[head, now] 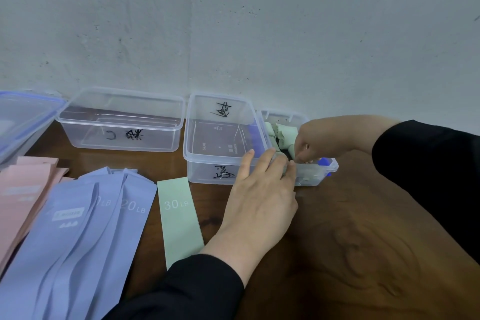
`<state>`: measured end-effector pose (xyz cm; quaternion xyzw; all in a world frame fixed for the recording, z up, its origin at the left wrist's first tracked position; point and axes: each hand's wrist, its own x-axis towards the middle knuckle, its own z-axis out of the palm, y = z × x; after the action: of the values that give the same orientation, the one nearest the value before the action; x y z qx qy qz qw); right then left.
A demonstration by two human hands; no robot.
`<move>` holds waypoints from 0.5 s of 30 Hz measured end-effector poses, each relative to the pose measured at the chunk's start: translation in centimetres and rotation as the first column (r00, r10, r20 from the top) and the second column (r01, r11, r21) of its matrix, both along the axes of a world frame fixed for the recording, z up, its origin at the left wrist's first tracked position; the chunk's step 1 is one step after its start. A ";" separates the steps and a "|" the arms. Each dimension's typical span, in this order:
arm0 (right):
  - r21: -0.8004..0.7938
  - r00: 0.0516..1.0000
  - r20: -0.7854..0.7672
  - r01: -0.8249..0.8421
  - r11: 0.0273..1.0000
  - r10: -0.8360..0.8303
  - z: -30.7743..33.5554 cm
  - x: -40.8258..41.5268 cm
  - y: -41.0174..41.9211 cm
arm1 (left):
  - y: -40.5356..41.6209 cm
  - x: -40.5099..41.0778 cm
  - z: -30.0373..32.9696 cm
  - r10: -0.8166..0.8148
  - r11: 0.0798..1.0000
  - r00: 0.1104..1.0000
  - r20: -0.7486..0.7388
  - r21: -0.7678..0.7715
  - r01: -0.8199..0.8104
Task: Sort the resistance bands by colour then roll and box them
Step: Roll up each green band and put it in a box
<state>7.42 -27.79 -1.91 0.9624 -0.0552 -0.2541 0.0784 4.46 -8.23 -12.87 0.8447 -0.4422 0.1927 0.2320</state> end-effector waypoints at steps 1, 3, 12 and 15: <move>-0.005 1.000 0.022 -0.002 1.000 0.002 -0.1 -0.2 0.0 | 0.0 0.0 0.0 0.000 1.000 1.000 0.005 -0.003 0.000; -0.001 0.995 0.100 -0.007 1.000 0.007 0.1 -0.9 0.2 | 0.0 0.1 -0.2 -0.009 1.000 1.000 0.014 -0.013 0.009; 0.341 0.516 0.826 -0.136 0.930 -0.227 -0.3 -7.5 4.8 | 0.4 0.1 0.7 -0.047 0.974 0.998 -0.041 -0.225 0.037; 0.478 0.331 0.854 -0.191 0.857 -0.402 -2.5 -10.4 8.5 | 1.2 0.1 2.3 -0.006 0.926 0.979 -0.206 -0.369 -0.072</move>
<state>-3.01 -19.26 -4.40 0.9071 -0.0877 0.3367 -0.2370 4.54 -7.01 -10.56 0.8075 -0.3566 0.1901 0.4297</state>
